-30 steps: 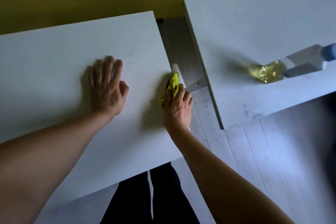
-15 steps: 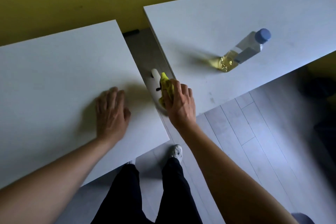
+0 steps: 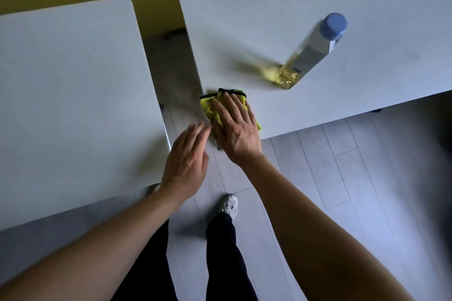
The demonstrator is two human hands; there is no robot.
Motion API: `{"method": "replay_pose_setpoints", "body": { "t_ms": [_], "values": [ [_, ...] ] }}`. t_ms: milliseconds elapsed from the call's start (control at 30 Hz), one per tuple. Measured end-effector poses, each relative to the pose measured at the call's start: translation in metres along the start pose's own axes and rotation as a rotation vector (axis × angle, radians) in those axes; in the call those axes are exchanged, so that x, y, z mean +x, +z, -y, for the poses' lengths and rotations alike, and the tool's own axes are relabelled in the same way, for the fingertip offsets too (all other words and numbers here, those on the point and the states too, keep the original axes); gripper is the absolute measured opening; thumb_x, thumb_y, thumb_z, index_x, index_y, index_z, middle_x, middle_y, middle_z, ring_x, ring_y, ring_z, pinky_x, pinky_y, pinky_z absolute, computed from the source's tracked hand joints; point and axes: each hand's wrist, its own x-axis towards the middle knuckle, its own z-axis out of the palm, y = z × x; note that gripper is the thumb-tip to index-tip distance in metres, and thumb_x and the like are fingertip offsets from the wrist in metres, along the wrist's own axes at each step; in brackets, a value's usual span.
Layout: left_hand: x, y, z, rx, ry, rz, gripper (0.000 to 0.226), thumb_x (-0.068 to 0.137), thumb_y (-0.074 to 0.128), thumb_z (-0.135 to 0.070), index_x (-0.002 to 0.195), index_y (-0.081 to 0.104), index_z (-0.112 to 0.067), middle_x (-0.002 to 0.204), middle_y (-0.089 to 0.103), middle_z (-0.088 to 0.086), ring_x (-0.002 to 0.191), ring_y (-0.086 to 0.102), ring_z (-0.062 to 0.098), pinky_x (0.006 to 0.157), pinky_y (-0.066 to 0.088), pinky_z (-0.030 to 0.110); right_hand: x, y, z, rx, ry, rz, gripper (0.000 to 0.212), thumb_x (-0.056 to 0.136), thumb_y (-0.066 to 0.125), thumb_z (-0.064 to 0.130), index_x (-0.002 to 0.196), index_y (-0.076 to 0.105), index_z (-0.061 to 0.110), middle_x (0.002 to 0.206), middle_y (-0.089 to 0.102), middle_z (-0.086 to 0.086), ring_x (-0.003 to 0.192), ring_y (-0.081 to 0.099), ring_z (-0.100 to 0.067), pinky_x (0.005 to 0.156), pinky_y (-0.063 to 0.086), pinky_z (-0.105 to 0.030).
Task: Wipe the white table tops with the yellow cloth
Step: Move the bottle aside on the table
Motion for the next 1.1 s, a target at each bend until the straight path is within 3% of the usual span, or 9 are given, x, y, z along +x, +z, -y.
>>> {"method": "replay_pose_setpoints", "body": {
  "t_ms": [167, 333, 433, 533, 667, 833, 1100],
  "values": [
    [0.023, 0.012, -0.025, 0.060, 0.044, 0.006, 0.054, 0.102, 0.034, -0.025, 0.149, 0.053, -0.006, 0.158, 0.047, 0.014, 0.149, 0.040, 0.036, 0.123, 0.031, 0.046, -0.026, -0.023, -0.064, 0.027, 0.167, -0.045, 0.056, 0.103, 0.042, 0.044, 0.155, 0.034, 0.023, 0.165, 0.026, -0.003, 0.154, 0.015, -0.020, 0.125, 0.015, -0.044],
    [0.050, 0.008, -0.052, 0.065, -0.027, -0.039, 0.049, 0.097, 0.039, -0.031, 0.131, 0.061, -0.004, 0.135, 0.061, 0.016, 0.131, 0.054, 0.036, 0.110, 0.040, 0.045, -0.063, -0.060, -0.165, 0.050, 0.410, -0.110, 0.052, 0.106, 0.036, 0.040, 0.154, 0.034, 0.023, 0.165, 0.023, -0.004, 0.155, 0.012, -0.023, 0.123, 0.017, -0.050],
    [0.089, 0.007, -0.083, -0.096, -0.055, -0.032, 0.059, 0.098, 0.048, -0.041, 0.142, 0.054, -0.003, 0.140, 0.059, 0.015, 0.127, 0.058, 0.037, 0.106, 0.047, 0.046, -0.061, -0.070, -0.184, 0.050, 0.437, -0.082, 0.052, 0.106, 0.034, 0.041, 0.156, 0.030, 0.025, 0.166, 0.019, -0.004, 0.155, 0.007, -0.022, 0.124, 0.014, -0.050],
    [0.139, 0.003, -0.125, -0.251, -0.117, 0.027, 0.080, 0.096, 0.070, -0.044, 0.158, 0.036, -0.008, 0.154, 0.046, 0.013, 0.137, 0.048, 0.033, 0.110, 0.041, 0.041, -0.058, -0.069, -0.180, 0.055, 0.449, -0.096, 0.052, 0.107, 0.037, 0.038, 0.156, 0.030, 0.023, 0.167, 0.018, -0.004, 0.155, 0.006, -0.022, 0.125, 0.011, -0.050],
    [0.192, 0.009, -0.163, -0.360, -0.170, -0.091, 0.103, 0.080, 0.085, -0.051, 0.159, 0.034, -0.011, 0.153, 0.048, 0.008, 0.140, 0.047, 0.025, 0.107, 0.045, 0.038, -0.053, -0.065, -0.181, 0.023, 0.451, -0.090, 0.054, 0.106, 0.032, 0.040, 0.157, 0.027, 0.023, 0.167, 0.017, -0.005, 0.155, 0.006, -0.022, 0.125, 0.010, -0.049],
    [0.224, 0.010, -0.174, -0.373, -0.234, -0.219, 0.058, 0.084, 0.083, -0.042, 0.127, 0.057, -0.012, 0.117, 0.069, 0.004, 0.108, 0.064, 0.027, 0.081, 0.051, 0.037, -0.036, -0.064, -0.180, 0.011, 0.397, -0.087, 0.053, 0.107, 0.036, 0.040, 0.157, 0.028, 0.024, 0.167, 0.017, -0.003, 0.155, 0.008, -0.021, 0.125, 0.011, -0.047],
    [0.290, -0.007, -0.157, -0.374, -0.227, -0.224, 0.053, 0.088, 0.081, -0.038, 0.125, 0.057, -0.008, 0.111, 0.073, 0.002, 0.105, 0.067, 0.029, 0.075, 0.044, 0.032, -0.008, -0.068, -0.202, 0.056, 0.347, -0.116, 0.061, 0.103, 0.044, 0.046, 0.157, 0.027, 0.024, 0.166, 0.021, 0.001, 0.155, 0.012, -0.014, 0.125, 0.015, -0.042]
  ]
}}
